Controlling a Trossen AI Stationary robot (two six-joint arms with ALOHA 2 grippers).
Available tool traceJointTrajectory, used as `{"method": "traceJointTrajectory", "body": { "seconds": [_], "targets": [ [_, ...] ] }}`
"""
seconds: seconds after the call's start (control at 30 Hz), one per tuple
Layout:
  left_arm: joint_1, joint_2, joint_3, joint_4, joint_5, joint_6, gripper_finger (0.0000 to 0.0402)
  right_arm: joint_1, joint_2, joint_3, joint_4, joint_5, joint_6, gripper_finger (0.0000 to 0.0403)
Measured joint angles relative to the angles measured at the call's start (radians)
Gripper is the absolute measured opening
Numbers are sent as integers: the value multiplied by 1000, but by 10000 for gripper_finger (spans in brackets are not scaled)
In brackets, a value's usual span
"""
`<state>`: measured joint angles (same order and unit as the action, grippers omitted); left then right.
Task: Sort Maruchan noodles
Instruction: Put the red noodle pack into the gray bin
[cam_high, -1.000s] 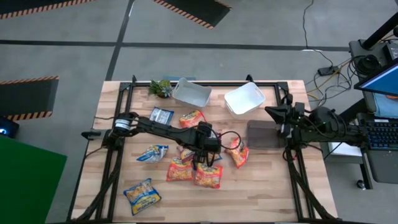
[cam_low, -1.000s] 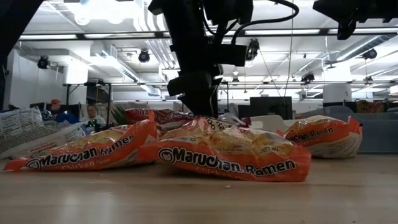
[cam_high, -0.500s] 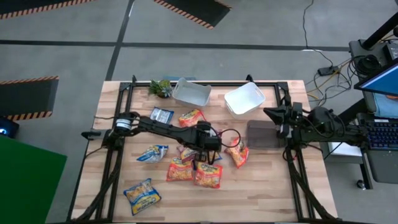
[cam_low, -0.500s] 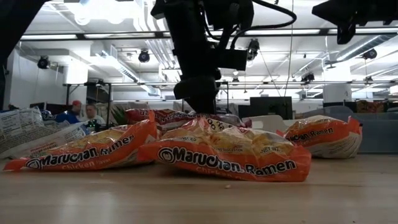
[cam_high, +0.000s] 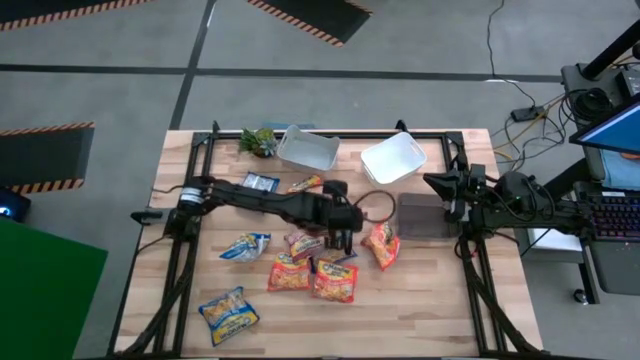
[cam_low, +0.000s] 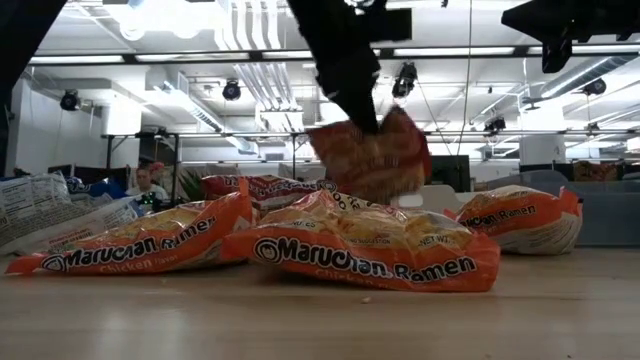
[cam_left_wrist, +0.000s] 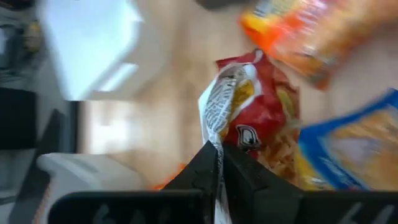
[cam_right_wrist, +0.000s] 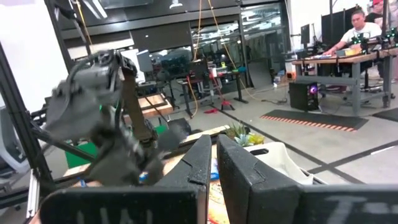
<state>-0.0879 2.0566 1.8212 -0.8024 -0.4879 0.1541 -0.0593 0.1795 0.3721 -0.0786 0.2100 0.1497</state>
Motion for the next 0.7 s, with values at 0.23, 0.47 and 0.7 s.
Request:
{"method": "traceJointTrajectory", "body": {
  "seconds": [0.23,0.47,0.7],
  "targets": [
    [103,-47,79,-25,-37,35,0,0,-1,0,1,0,0,18],
    [298,-59,183,-100,-38,38,0,0,-1,0,1,0,0,18],
    [507,-58,189,-174,164,45,0,0,-1,0,-2,0,-3,18]
  ]
}}
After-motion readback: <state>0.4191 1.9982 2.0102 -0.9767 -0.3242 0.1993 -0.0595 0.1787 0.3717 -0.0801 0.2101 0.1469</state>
